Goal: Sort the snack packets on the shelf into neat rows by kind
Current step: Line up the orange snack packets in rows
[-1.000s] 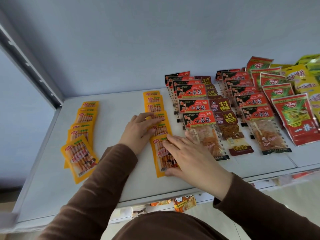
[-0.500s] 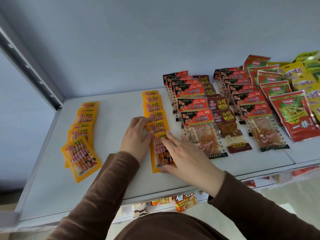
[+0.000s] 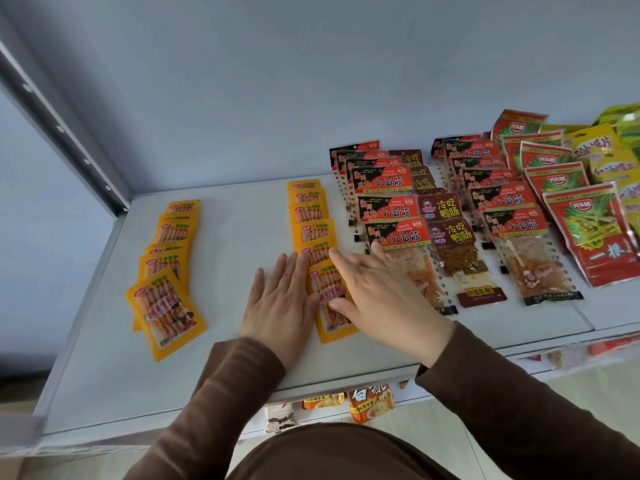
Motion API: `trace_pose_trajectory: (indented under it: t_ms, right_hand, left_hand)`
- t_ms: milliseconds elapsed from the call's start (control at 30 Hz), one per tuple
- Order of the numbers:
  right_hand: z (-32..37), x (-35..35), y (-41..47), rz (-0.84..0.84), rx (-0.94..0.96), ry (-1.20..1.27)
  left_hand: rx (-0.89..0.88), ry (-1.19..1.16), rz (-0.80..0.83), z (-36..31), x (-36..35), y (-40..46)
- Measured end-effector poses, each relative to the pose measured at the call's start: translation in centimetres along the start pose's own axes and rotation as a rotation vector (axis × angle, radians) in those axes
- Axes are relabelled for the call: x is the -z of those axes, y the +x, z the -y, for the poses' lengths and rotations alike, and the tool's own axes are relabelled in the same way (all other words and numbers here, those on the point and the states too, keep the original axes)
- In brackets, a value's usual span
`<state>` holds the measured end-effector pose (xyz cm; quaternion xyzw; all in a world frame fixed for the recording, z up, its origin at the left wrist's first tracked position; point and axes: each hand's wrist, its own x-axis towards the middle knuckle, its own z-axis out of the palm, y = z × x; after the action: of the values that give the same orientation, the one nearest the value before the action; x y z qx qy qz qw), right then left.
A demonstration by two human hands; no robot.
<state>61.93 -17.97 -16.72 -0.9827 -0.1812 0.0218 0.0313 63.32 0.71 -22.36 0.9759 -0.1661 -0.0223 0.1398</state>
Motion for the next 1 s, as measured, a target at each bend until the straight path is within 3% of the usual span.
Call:
trace_pose_trajectory:
  t_ms: [633, 800, 900, 1000]
  right_hand:
    - [0.2, 0.2, 0.0, 0.029, -0.001, -0.112]
    - [0.6, 1.9, 0.1, 0.038, -0.009, -0.129]
    - [1.9, 4.1, 1.4, -0.019, 0.043, 0.056]
    - [4.3, 5.5, 5.2, 0.117, 0.072, 0.432]
  left_hand:
    - [0.035, -0.010, 0.004, 0.2, 0.0, 0.3]
    - [0.006, -0.112, -0.047, 0.0, 2.4, -1.3]
    - [0.016, -0.185, -0.217, 3.4, 5.4, -3.0]
    - [0.161, -0.186, -0.377, 9.6, 8.0, -3.7]
